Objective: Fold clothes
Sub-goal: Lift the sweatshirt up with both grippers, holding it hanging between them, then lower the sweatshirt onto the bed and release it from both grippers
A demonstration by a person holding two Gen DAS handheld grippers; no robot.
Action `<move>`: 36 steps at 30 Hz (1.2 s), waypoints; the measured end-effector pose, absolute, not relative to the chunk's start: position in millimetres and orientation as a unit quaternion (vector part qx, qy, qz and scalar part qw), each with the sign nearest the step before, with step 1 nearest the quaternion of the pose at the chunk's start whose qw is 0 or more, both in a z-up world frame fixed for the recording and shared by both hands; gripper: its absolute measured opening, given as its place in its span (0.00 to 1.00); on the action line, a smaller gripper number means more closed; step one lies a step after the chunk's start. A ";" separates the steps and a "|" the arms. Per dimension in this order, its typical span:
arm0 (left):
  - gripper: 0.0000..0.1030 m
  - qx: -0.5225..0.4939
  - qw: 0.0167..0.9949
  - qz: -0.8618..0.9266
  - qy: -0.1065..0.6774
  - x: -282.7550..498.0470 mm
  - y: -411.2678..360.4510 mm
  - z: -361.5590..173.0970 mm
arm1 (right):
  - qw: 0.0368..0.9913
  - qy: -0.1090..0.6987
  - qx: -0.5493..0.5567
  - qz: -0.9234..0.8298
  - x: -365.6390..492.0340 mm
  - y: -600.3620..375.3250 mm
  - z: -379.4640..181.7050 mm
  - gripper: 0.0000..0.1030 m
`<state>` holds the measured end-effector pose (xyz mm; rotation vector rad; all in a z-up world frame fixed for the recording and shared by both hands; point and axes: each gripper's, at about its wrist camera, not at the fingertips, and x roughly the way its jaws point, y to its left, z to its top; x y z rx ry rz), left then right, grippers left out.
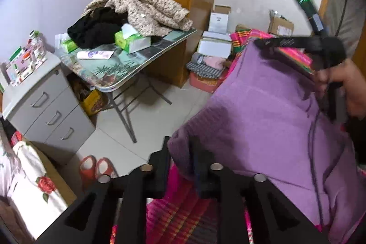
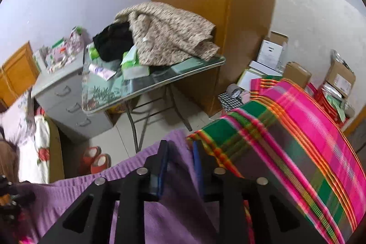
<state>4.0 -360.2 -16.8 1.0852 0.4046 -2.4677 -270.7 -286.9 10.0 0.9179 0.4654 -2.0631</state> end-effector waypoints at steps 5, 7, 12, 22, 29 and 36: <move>0.25 0.372 0.221 -0.888 0.156 24.7 -361.0 -5.2 | 0.400 0.142 0.356 -0.833 -261.3 -238.4 42.2 0.23; 0.25 0.365 0.228 -0.889 0.159 33.0 -361.0 -0.6 | 0.401 0.129 0.354 -0.835 -254.6 -219.3 52.2 0.23; 0.25 0.354 0.230 -0.892 0.161 49.3 -350.7 7.9 | 0.429 0.133 0.355 -0.820 -208.0 -182.1 50.7 0.23; 0.25 0.367 0.178 -0.903 0.134 30.8 -292.5 12.4 | 0.444 0.095 0.388 -0.802 -114.3 -104.6 27.6 0.23; 0.25 0.375 0.148 -0.908 0.115 21.2 -251.8 14.0 | 0.408 0.043 0.403 -0.818 -72.2 -49.1 12.3 0.24; 0.25 0.391 0.141 -0.905 0.092 23.7 -217.9 7.6 | 0.384 0.045 0.412 -0.825 -43.7 -21.6 -1.5 0.24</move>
